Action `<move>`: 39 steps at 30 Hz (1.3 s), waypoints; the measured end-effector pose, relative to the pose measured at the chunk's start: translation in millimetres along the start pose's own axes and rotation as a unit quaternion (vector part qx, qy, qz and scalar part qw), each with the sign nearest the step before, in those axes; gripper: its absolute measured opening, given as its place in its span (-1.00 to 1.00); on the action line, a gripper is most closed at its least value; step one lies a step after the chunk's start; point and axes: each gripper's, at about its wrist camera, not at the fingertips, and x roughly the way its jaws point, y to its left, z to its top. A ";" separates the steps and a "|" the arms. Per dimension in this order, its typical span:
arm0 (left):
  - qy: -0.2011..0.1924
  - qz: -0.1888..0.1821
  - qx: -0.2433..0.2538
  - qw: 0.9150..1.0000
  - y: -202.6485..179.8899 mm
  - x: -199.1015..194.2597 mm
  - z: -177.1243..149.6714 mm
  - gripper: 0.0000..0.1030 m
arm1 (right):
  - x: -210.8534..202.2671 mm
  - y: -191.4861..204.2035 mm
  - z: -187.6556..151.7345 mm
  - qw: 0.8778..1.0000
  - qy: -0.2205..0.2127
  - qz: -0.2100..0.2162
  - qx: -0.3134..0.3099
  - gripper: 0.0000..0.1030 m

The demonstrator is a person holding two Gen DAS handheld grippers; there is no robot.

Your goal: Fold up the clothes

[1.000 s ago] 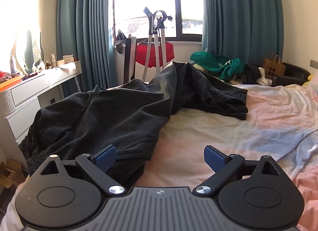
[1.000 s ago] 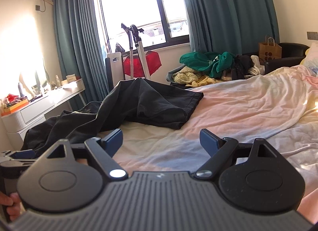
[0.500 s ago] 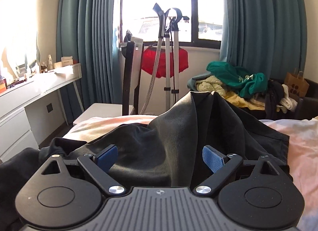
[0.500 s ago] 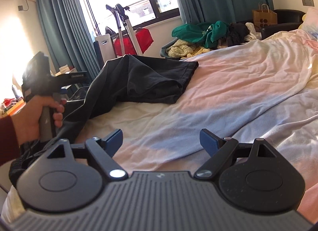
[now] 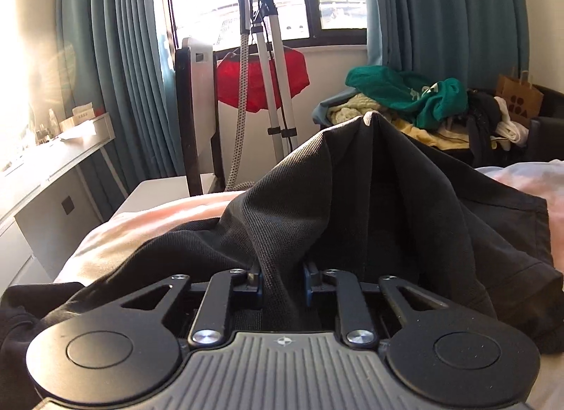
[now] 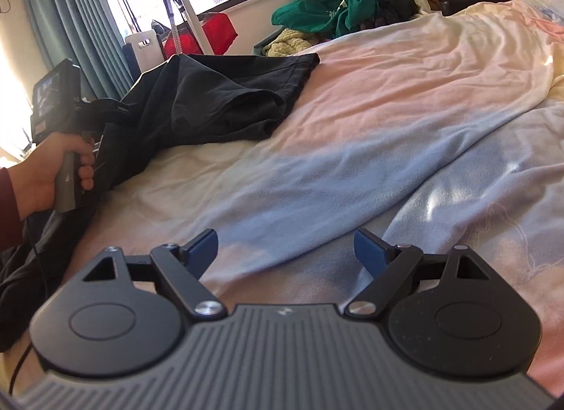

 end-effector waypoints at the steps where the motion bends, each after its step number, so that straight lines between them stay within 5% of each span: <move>1: -0.008 -0.006 0.001 1.000 0.0 -12.9 1.7 -0.97 | -1.2 0.9 -0.4 1.000 -0.001 0.002 -0.001 0.67; 10: -0.057 -0.076 0.011 0.995 8.1 -182.7 -7.9 -0.95 | -37.1 16.5 3.8 0.998 -0.053 0.022 -0.018 0.67; 15: -0.059 -0.130 -0.025 0.989 26.2 -293.4 -63.6 -0.95 | -64.6 16.4 3.8 0.995 -0.084 0.044 -0.002 0.66; 19: -0.052 -0.132 -0.081 0.986 40.3 -346.4 -133.0 -0.95 | -77.1 7.6 3.5 0.992 -0.100 0.074 0.038 0.67; 24: -0.022 -0.126 -0.140 0.982 59.9 -356.6 -193.8 -0.94 | -49.2 -17.9 13.1 0.980 -0.086 0.125 0.126 0.69; 30: -0.055 -0.134 -0.199 0.969 83.5 -360.6 -189.9 -0.93 | -2.0 -49.9 28.3 0.955 -0.062 0.175 0.230 0.55; 37: -0.059 -0.146 -0.273 0.949 113.0 -357.0 -190.4 -0.93 | 68.5 -84.4 47.5 0.910 -0.032 0.215 0.352 0.51; 39: -0.066 -0.149 -0.285 0.945 117.9 -357.2 -188.7 -0.93 | 92.7 -86.1 54.3 0.910 -0.024 0.211 0.356 0.27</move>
